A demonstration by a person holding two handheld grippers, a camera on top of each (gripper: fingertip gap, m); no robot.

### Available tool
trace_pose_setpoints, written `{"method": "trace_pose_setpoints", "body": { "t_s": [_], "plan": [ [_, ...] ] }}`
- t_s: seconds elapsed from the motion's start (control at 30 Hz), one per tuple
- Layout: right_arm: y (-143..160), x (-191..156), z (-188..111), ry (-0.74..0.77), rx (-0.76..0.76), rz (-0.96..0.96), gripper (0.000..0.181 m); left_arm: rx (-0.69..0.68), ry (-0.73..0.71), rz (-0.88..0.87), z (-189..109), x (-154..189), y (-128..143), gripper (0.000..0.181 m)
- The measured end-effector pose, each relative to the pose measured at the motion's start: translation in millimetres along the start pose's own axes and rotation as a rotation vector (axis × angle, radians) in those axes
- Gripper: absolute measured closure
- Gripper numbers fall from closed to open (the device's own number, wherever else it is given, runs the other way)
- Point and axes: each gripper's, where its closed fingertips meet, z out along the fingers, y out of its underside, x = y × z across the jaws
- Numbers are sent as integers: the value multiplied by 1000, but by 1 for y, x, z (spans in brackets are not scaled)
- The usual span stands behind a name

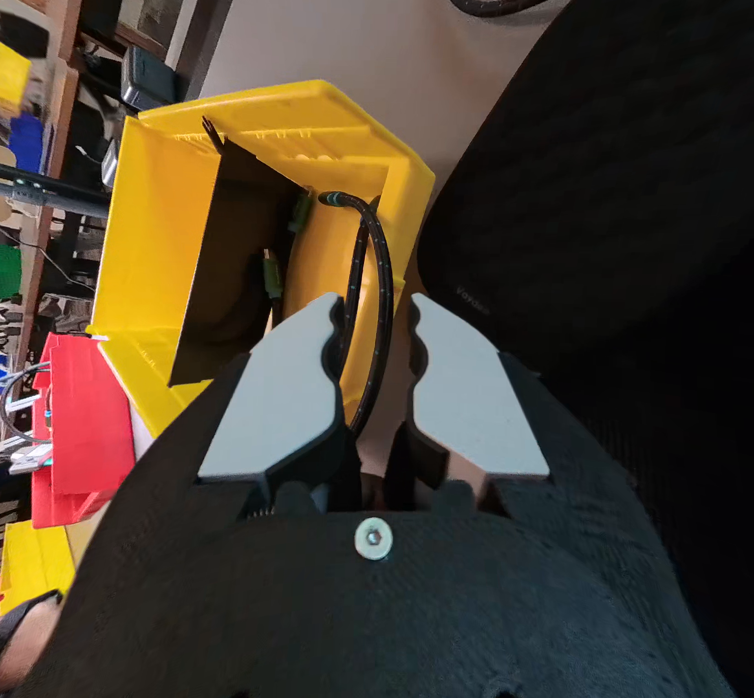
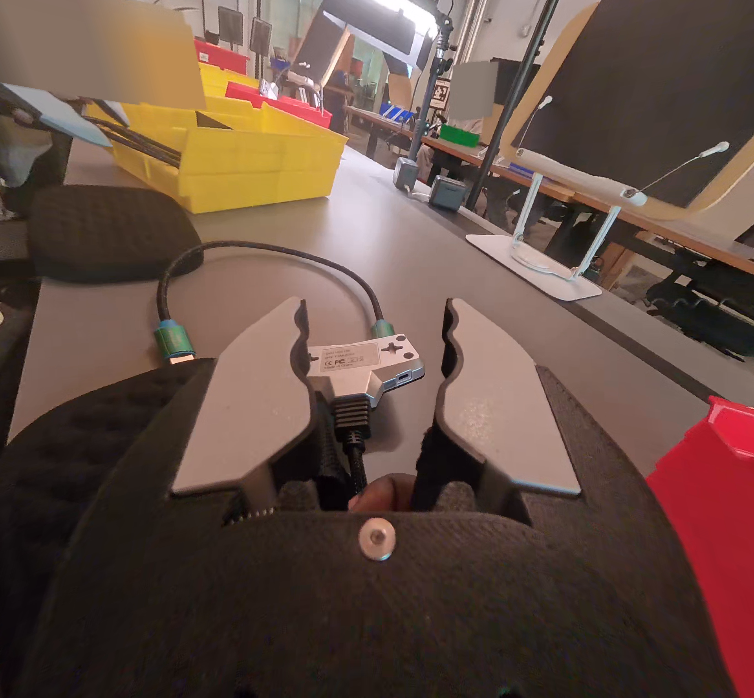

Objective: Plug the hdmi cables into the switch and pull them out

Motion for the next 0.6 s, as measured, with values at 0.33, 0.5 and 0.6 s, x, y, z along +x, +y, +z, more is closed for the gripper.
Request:
{"method": "trace_pose_setpoints", "body": {
  "t_s": [0.33, 0.5, 0.6],
  "plan": [
    [2, -6, 2, 0, -20, -71, 119, 279, -343, -168, -49, -65, -22, 174],
    [1, -4, 1, 15, -10, -75, 121, 554, -818, -352, -113, -126, -29, 175],
    [0, -4, 1, 19, -4, -81, 121, 847, -937, -374, -153, -124, -52, 176]
  ]
}}
